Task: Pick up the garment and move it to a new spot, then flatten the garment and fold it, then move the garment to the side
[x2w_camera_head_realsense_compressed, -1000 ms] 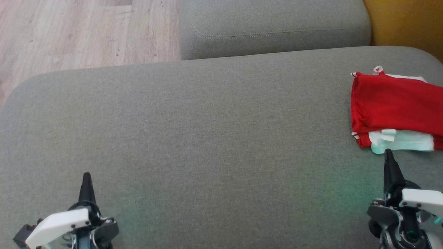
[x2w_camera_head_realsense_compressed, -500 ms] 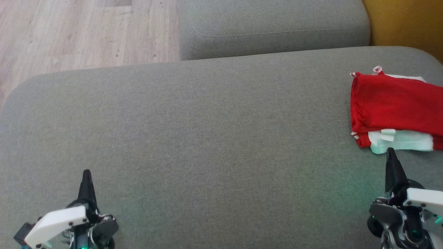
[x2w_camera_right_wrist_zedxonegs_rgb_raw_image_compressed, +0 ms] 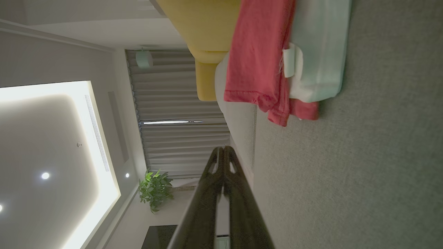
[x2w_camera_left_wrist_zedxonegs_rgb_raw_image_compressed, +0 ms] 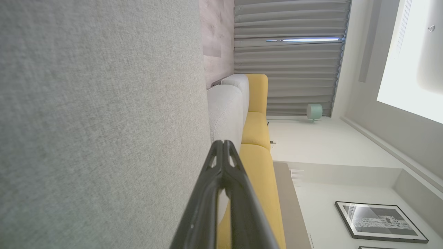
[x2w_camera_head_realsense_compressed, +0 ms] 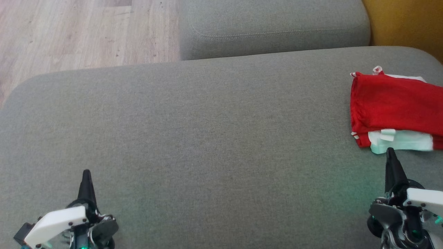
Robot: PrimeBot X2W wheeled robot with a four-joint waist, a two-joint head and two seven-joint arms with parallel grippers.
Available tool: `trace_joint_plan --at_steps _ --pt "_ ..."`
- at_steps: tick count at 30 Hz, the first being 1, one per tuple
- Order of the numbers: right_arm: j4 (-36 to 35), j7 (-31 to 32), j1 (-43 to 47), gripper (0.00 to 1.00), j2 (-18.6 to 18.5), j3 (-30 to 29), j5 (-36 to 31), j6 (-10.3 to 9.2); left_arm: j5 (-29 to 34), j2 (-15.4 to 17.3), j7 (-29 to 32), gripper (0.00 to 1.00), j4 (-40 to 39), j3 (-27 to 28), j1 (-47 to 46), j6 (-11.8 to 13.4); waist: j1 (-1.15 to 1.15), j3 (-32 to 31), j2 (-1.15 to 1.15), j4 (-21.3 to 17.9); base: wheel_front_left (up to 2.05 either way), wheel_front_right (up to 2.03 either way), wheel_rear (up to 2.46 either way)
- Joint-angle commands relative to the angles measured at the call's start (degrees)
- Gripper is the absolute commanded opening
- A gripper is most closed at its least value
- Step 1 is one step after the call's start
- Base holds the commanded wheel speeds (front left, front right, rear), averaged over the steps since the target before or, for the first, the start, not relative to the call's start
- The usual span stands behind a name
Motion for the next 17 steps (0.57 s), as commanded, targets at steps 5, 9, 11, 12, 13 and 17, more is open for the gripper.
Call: trace_joint_plan --at_steps 5,9,11,12,13,17 --pt "-2.19 0.34 -3.22 0.00 -0.31 1.16 0.40 0.40 -0.11 0.61 0.36 0.00 -2.06 2.25 -2.80 -0.36 0.00 0.00 0.00 0.00 0.00 0.00 0.00" --pt "-2.19 0.34 -3.22 0.00 -0.31 1.16 0.40 0.40 -0.09 0.59 0.38 0.00 -2.06 2.28 -2.81 -0.36 0.00 0.00 0.00 0.00 0.00 0.00 0.00" --pt "-2.19 0.34 -3.22 0.00 -0.31 1.16 0.40 0.40 -0.08 0.58 0.39 0.00 -2.06 2.29 -2.81 -0.36 0.00 0.00 0.00 0.00 0.00 0.00 0.00" --pt "-2.19 0.34 -3.22 0.00 -0.31 1.16 0.40 0.40 -0.07 0.58 0.40 0.00 -2.06 2.30 -2.81 -0.36 0.00 0.00 0.00 0.00 0.00 0.00 0.00" --pt "-2.19 0.34 -3.22 0.00 -0.31 1.16 0.40 0.40 -0.07 0.58 0.40 0.00 -2.06 2.30 -2.81 -0.36 0.00 0.00 0.00 0.00 0.00 0.00 0.00" --pt "-2.19 0.34 -3.22 0.00 -0.31 1.16 0.40 0.40 -0.06 0.56 0.42 0.00 -2.06 2.32 -2.81 -0.36 0.00 0.00 0.00 0.00 0.00 0.00 0.00"
